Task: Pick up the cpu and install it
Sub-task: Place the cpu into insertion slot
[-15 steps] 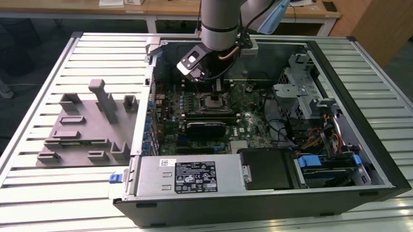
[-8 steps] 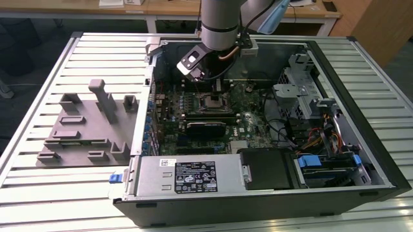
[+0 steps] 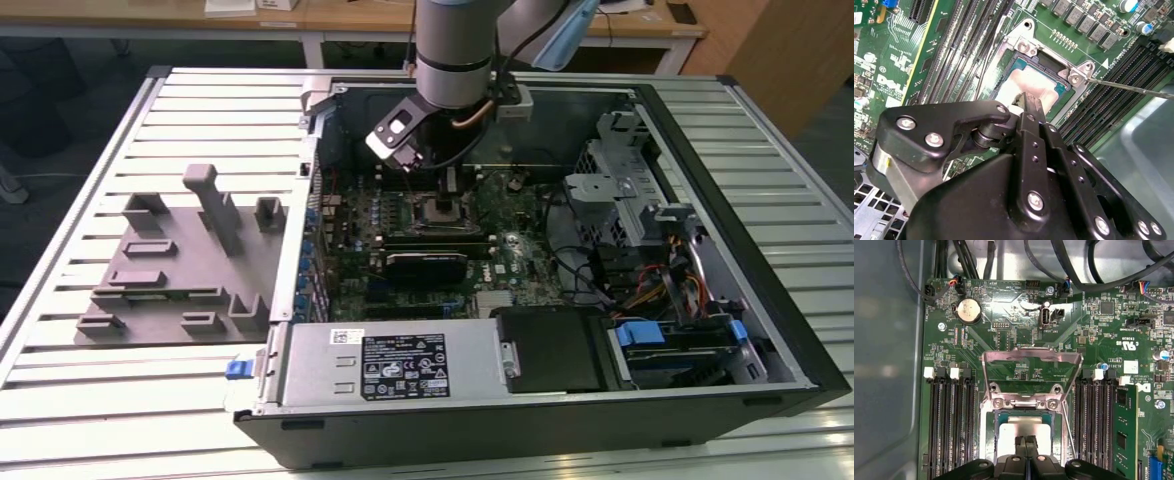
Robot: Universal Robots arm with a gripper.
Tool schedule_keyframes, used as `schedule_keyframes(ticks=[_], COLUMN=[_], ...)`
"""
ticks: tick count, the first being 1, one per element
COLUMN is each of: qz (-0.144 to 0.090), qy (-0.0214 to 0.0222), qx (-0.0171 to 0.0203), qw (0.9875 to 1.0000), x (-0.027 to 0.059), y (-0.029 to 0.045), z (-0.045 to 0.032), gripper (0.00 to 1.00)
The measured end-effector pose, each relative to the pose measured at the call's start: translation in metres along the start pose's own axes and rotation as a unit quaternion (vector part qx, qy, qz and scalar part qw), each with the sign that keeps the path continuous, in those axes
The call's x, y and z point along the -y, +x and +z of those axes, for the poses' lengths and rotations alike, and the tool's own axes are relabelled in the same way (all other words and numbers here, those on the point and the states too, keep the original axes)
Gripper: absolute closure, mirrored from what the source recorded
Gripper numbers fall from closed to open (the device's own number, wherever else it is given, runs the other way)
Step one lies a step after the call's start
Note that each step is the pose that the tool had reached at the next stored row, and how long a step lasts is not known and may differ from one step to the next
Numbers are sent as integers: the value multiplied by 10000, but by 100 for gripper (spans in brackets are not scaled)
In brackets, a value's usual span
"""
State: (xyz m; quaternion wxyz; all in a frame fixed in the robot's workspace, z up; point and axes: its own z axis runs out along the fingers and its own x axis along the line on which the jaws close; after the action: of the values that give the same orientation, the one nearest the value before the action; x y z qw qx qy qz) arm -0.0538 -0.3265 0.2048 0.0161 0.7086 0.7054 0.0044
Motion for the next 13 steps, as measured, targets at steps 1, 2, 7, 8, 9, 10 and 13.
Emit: schedule_keyframes(ticks=[1, 2, 7, 8, 9, 10, 13], qz=[0, 0, 0, 0, 0, 0, 0], qy=[0, 0, 0, 0, 1, 1, 0], qx=[0, 1, 1, 1, 1, 2, 0], qw=[10000, 10000, 10000, 10000, 10000, 10000, 10000], x=[0, 0, 1, 1, 2, 2, 2], y=[0, 0, 0, 0, 0, 0, 1], z=[6, 10, 35, 39, 41, 42, 58], gripper=[89, 89, 89, 89, 89, 89, 89])
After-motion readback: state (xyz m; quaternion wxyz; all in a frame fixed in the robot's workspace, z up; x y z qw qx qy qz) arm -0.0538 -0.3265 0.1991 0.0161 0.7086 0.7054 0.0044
